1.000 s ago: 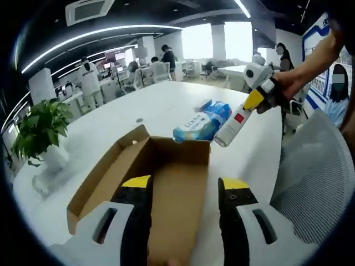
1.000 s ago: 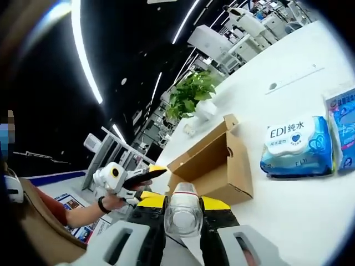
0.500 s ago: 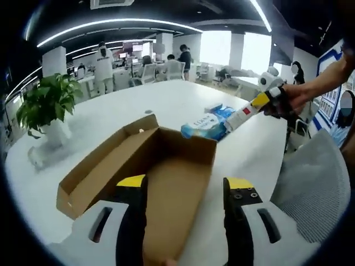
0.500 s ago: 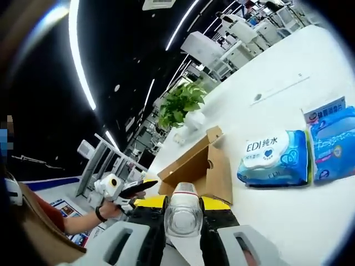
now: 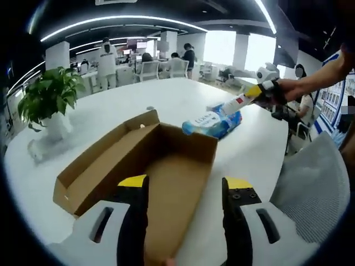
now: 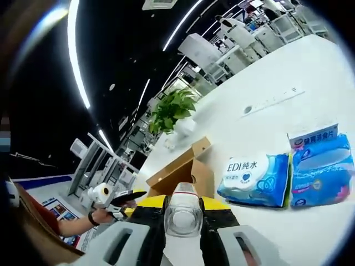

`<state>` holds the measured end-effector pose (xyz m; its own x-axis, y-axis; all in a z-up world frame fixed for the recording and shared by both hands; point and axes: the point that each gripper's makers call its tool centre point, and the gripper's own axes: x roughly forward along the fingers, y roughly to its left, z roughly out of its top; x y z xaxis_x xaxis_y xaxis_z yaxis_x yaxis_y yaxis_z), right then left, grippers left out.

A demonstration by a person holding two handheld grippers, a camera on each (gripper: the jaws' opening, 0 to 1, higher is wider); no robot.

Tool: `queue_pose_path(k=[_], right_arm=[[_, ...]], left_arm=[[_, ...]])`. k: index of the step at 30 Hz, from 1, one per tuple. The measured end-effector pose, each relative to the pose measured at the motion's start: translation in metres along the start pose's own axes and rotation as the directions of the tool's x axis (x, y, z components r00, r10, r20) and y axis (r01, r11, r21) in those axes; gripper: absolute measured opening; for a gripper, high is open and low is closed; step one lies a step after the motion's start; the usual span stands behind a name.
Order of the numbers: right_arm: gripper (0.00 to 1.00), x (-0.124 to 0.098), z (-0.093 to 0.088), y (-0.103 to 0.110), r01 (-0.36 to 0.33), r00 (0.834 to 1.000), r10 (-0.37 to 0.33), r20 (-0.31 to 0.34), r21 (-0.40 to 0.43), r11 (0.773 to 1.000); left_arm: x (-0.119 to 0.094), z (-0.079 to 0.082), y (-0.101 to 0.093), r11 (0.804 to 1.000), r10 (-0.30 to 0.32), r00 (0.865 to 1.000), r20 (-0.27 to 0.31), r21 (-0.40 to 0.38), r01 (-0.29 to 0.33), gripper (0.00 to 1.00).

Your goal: Operate the shoe box by opening the lid, removing the specified soft item, and placing it in the target area until the item is outside and the box remains undamaged.

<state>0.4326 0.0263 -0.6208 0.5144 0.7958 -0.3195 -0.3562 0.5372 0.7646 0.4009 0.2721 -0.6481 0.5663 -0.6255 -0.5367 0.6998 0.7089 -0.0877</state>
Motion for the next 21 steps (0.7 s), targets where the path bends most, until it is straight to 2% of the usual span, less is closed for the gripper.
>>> queue_pose_path(k=[12, 21], right_arm=[[0.18, -0.006, 0.039, -0.035, 0.081, 0.997, -0.081, 0.000, -0.048, 0.996], [0.18, -0.006, 0.060, -0.056, 0.127, 0.992, -0.128, -0.010, -0.080, 0.989]], left_arm=[[-0.004, -0.001, 0.005, 1.000, 0.027, 1.000, -0.004, -0.013, -0.027, 0.51], [-0.010, -0.001, 0.012, 0.998, 0.054, 0.999, -0.006, -0.019, -0.054, 0.50]])
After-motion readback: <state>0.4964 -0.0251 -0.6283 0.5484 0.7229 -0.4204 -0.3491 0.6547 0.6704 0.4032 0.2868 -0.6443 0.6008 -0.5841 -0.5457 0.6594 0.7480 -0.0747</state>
